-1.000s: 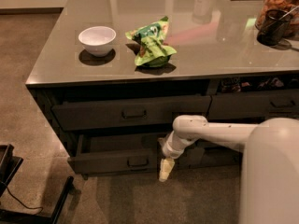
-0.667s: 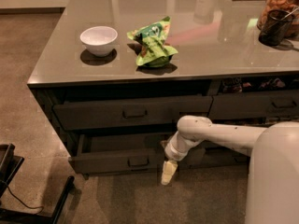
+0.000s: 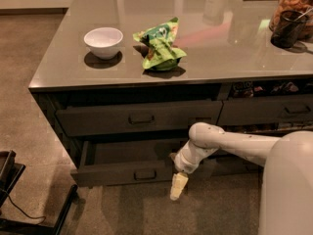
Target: Open middle drawer
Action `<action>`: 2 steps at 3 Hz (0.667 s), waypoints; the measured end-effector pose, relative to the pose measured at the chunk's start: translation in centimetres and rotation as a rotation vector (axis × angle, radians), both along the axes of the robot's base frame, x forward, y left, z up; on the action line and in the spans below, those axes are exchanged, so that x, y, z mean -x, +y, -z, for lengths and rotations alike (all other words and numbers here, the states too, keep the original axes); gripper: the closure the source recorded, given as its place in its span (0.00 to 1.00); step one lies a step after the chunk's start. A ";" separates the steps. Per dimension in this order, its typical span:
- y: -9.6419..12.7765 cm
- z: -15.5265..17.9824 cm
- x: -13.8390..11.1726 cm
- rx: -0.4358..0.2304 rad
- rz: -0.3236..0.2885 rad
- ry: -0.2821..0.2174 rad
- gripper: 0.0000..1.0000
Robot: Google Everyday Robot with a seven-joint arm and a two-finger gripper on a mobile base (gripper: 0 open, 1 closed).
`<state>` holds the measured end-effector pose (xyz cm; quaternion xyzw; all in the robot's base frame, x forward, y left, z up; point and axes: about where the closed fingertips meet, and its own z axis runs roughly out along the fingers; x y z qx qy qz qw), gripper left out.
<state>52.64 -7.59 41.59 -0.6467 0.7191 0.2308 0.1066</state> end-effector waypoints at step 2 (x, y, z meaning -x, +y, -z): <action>-1.4 -1.5 5.3 0.005 0.026 0.161 0.00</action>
Offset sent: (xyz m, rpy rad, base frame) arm -0.0778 -0.0231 0.0320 -0.0179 0.2362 -0.0456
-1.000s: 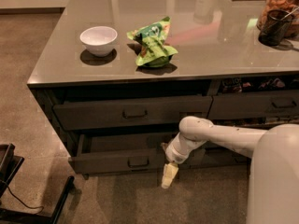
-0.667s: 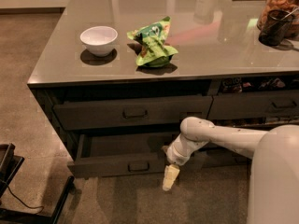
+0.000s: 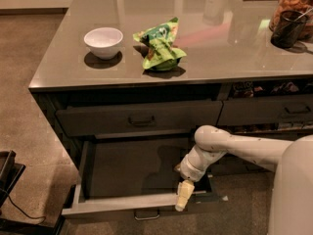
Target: Open middle drawer
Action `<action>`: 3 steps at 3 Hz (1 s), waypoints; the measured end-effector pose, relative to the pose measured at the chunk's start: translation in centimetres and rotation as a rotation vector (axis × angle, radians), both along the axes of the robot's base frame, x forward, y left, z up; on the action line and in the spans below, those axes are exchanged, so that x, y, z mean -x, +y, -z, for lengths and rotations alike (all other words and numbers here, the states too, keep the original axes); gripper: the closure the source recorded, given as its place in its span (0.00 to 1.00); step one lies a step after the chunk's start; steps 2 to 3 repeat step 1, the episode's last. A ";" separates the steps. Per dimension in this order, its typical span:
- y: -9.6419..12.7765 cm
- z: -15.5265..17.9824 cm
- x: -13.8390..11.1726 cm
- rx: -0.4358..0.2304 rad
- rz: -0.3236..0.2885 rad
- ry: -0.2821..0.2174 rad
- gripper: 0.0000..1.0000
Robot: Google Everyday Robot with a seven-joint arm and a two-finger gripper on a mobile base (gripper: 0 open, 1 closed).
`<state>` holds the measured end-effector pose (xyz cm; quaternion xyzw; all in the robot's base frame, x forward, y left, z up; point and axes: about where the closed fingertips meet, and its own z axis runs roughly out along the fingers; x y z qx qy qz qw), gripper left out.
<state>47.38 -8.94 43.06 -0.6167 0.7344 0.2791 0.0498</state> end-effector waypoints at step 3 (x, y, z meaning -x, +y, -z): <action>0.0 0.0 0.0 0.000 0.000 0.000 0.00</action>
Offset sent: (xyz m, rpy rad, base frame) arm 0.0000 0.0000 0.0000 0.0000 0.0000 0.0000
